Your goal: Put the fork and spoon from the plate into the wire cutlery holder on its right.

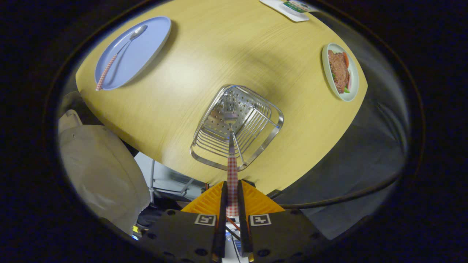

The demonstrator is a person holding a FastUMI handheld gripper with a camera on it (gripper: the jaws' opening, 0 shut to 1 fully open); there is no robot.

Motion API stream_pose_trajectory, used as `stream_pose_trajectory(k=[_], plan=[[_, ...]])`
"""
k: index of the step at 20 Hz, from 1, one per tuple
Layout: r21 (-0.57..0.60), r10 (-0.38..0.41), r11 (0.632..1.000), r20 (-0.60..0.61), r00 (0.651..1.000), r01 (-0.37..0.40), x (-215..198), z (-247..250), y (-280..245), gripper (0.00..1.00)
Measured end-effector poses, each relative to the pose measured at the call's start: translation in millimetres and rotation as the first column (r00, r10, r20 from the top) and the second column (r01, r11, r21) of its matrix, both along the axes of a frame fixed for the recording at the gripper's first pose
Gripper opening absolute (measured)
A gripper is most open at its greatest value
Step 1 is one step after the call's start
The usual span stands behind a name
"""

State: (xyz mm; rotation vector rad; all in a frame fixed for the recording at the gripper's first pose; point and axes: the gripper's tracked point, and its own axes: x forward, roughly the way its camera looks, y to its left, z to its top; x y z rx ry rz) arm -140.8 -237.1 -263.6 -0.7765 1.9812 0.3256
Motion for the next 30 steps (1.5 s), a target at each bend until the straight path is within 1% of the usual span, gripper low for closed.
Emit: stream_pose_trajectory(k=[3, 4, 6, 8, 11, 14, 17, 18, 21, 23, 25, 27, 30], plan=[[0.024, -0.044, 0.999, 0.052, 0.998, 0.043, -1, 2, 0, 0.36], [0.04, -0.071, 0.997, 0.076, 0.995, 0.068, -2, 4, 2, 0.49], [0.085, -0.149, 0.987, 0.127, 0.981, 0.139, -5, 5, 11, 0.74], [0.106, -0.175, 0.982, 0.199, 0.964, 0.156, 2, 12, 12, 0.99], [0.14, -0.224, 0.972, 0.298, 0.928, 0.19, 7, 16, 22, 0.99], [0.183, -0.239, 0.967, 0.394, 0.888, 0.179, 13, 22, 36, 0.99], [0.243, -0.293, 0.95, 0.488, 0.822, 0.194, 27, 31, 56, 0.99], [0.262, -0.307, 0.945, 0.524, 0.794, 0.193, 34, 34, 63, 0.99], [0.333, -0.352, 0.926, 0.591, 0.726, 0.178, 52, 41, 93, 0.99], [0.384, -0.381, 0.909, 0.607, 0.697, 0.163, 56, 42, 120, 0.99], [0.431, -0.405, 0.89, 0.602, 0.688, 0.147, 57, 37, 146, 0.99], [0.457, -0.419, 0.878, 0.595, 0.686, 0.14, 57, 28, 165, 0.99], [0.49, -0.451, 0.859, 0.58, 0.679, 0.152, 58, 16, 191, 1.0]])
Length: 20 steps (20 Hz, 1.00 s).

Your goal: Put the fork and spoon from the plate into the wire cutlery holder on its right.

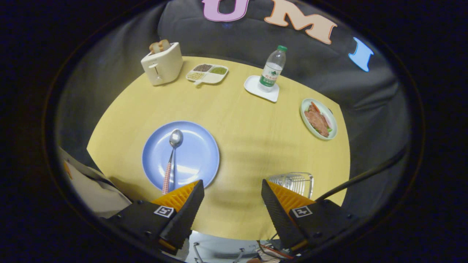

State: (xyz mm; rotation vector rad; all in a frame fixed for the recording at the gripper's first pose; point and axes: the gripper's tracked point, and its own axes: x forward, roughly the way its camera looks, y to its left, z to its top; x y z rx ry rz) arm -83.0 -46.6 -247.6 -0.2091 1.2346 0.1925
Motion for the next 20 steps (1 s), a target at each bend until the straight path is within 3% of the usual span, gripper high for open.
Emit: stream_pose_trajectory(k=[7, 17, 20], plan=[[0.03, 0.051, 0.998, -0.046, 0.998, -0.05, -9, -42, 67, 1.0], [0.041, 0.152, 0.988, -0.158, 0.976, -0.147, -34, -92, 114, 1.0], [0.035, 0.166, 0.986, -0.192, 0.967, -0.163, -41, -100, 121, 0.94]])
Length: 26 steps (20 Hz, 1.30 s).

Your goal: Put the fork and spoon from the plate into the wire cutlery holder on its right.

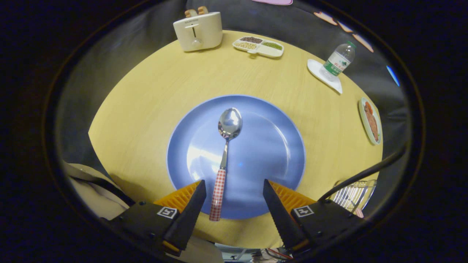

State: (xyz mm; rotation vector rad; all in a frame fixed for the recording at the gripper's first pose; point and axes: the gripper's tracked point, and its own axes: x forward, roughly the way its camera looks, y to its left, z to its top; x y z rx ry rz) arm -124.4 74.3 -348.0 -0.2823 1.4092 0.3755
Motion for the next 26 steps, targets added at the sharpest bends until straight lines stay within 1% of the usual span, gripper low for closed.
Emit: stream_pose_trajectory(k=[3, 5, 7, 10, 11, 12, 15, 16, 18, 20, 26], plan=[[-0.023, 0.049, 0.999, -0.022, 0.999, -0.05, -7, -7, 2, 0.86], [-0.025, 0.068, 0.997, -0.025, 0.997, -0.068, -9, -7, 4, 0.81], [0.005, 0.045, 0.999, -0.039, 0.998, -0.045, -10, -7, 14, 0.69], [-0.008, 0.071, 0.997, -0.044, 0.997, -0.071, -10, -3, 15, 0.5], [-0.009, 0.068, 0.998, -0.037, 0.997, -0.068, -7, -7, 14, 0.43], [-0.007, 0.066, 0.998, -0.051, 0.996, -0.067, -12, -6, 17, 0.22], [-0.014, 0.066, 0.998, -0.077, 0.995, -0.067, -11, -9, 16, 0.21], [-0.019, 0.057, 0.998, -0.073, 0.996, -0.058, -9, -8, 14, 0.18], [0.006, 0.068, 0.998, -0.109, 0.992, -0.067, -15, -5, 14, 0.12], [0.012, 0.071, 0.997, -0.124, 0.99, -0.07, -15, -2, 11, 0.12], [-0.066, 0.156, 0.984, -0.11, 0.982, -0.164, -1, 21, -37, 0.12]])
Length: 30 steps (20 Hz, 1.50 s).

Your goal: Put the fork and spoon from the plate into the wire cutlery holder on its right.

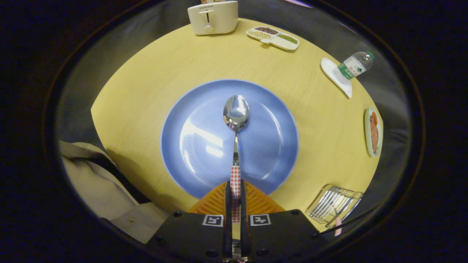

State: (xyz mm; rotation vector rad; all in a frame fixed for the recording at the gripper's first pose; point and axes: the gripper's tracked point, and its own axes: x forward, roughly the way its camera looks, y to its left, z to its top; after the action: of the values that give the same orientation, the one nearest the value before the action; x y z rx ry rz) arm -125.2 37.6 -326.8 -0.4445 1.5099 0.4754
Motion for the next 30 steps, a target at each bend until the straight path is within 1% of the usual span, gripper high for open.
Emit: stream_pose_trajectory(k=[5, 9, 14, 17, 21, 23, 24, 27, 30], plan=[[-0.022, 0.053, 0.998, -0.033, 0.998, -0.053, -3, 28, -31, 0.12], [-0.046, 0.058, 0.997, -0.038, 0.998, -0.06, 4, 48, -54, 0.12], [-0.112, 0.058, 0.992, -0.046, 0.997, -0.062, 12, 77, -100, 0.12], [-0.192, 0.085, 0.977, -0.056, 0.995, -0.095, 17, 93, -138, 0.12], [-0.272, 0.067, 0.958, -0.076, 0.995, -0.086, 17, 108, -183, 0.12], [-0.313, 0.067, 0.945, -0.103, 0.992, -0.096, 12, 115, -206, 0.12], [-0.328, 0.066, 0.939, -0.114, 0.991, -0.101, 6, 121, -216, 0.12], [-0.353, 0.053, 0.93, -0.143, 0.988, -0.101, 7, 120, -236, 0.12], [-0.379, 0.052, 0.916, -0.208, 0.977, -0.13, -3, 126, -255, 0.12]])
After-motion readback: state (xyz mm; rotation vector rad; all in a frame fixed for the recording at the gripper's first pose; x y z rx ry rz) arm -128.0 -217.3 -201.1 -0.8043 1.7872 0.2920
